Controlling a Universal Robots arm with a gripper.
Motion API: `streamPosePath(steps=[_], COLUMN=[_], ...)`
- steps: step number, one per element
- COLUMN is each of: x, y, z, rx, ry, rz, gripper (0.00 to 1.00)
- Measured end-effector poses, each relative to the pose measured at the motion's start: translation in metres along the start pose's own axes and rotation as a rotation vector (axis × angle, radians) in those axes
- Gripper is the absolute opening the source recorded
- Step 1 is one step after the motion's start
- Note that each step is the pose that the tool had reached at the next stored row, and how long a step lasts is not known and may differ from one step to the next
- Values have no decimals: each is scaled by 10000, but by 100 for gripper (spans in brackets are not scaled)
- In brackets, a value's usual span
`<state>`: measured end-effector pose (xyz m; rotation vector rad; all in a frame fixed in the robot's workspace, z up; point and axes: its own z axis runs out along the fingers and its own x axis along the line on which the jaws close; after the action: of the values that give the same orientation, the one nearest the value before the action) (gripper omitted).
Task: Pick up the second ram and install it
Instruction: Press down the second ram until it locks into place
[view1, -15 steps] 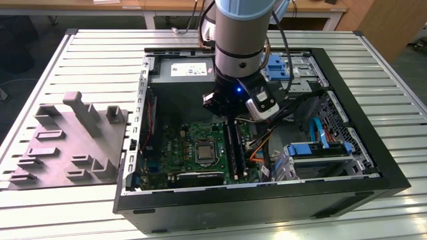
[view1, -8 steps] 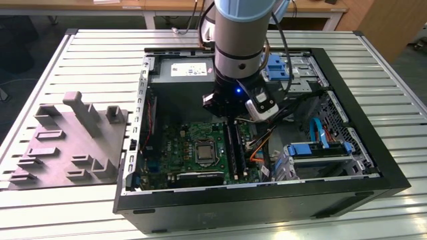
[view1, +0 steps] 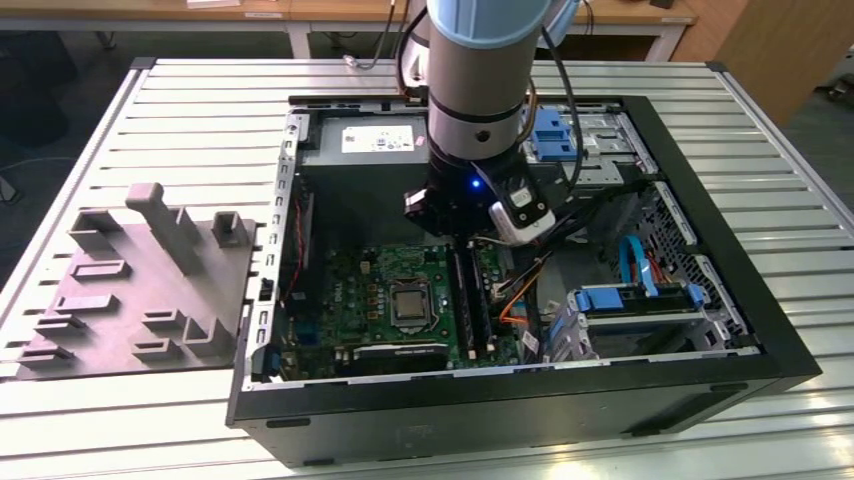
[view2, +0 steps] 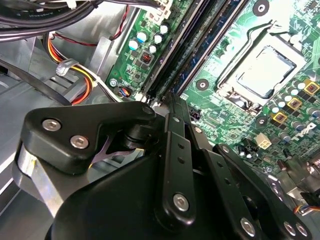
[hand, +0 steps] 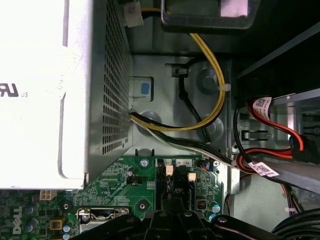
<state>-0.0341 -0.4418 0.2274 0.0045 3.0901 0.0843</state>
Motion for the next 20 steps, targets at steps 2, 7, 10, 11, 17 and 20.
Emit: streamPosePath(steps=[2,7,10,11,17,20], x=[1,2,3,3,4,5], y=[0,-1,-2,-3,-3,-4], z=[15,26,46,52,66,67], rx=[-9,-9,-14,-14,-17,-14], ry=[-2,-1,-2,-1,-1,0], rz=[0,1,1,0,1,1], gripper=[10,10,10,10,10,10])
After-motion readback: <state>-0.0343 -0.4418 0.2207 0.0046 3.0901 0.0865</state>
